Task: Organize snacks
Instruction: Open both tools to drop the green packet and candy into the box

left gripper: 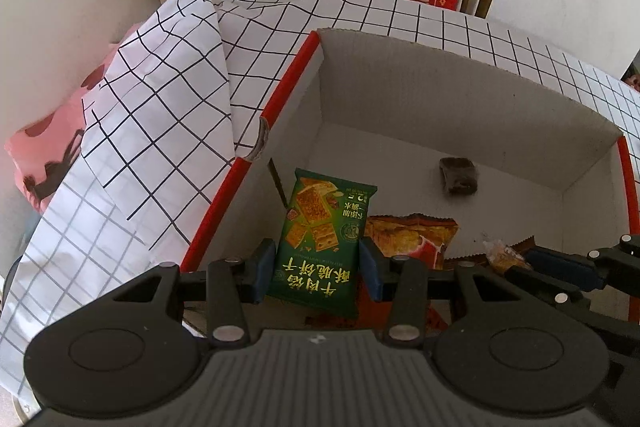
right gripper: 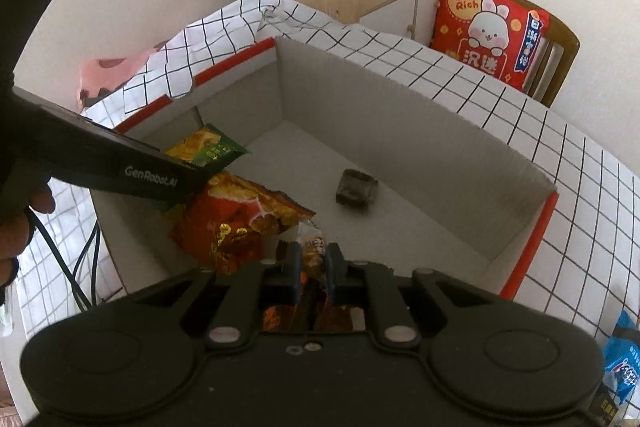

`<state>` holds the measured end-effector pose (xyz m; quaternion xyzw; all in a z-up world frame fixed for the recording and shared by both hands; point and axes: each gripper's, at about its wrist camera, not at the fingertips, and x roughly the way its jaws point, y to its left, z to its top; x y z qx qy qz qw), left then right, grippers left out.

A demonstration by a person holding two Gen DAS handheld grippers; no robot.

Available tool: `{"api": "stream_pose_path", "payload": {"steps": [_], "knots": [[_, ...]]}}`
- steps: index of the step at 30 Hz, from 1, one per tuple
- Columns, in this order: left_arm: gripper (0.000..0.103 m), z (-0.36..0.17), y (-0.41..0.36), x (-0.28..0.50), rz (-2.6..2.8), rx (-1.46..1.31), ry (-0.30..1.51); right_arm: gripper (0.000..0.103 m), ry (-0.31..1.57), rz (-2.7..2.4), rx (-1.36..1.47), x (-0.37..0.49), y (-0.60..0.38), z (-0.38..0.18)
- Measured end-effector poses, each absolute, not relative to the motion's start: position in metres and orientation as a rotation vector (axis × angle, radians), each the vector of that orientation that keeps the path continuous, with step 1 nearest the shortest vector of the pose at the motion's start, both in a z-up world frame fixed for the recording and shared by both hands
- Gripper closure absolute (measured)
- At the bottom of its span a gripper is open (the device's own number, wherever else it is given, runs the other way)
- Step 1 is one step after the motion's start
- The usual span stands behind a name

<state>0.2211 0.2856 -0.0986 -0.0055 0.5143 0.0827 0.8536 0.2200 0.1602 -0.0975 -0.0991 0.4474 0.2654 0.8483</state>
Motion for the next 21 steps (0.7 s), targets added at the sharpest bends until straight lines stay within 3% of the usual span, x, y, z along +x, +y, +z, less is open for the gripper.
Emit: {"api": "stream_pose_path", "payload": {"steps": [16,21], "knots": [[0.052,-0.081,0.279,0.200,0.153,-0.029,1.016,0.067,0.927,0.559,-0.174,0.207,0.151,-0.081],[0.046,-0.067,0.272,0.187,0.133,-0.025,0.969,0.059,0.899,0.569,-0.154,0.199,0.144,-0.067]]}}
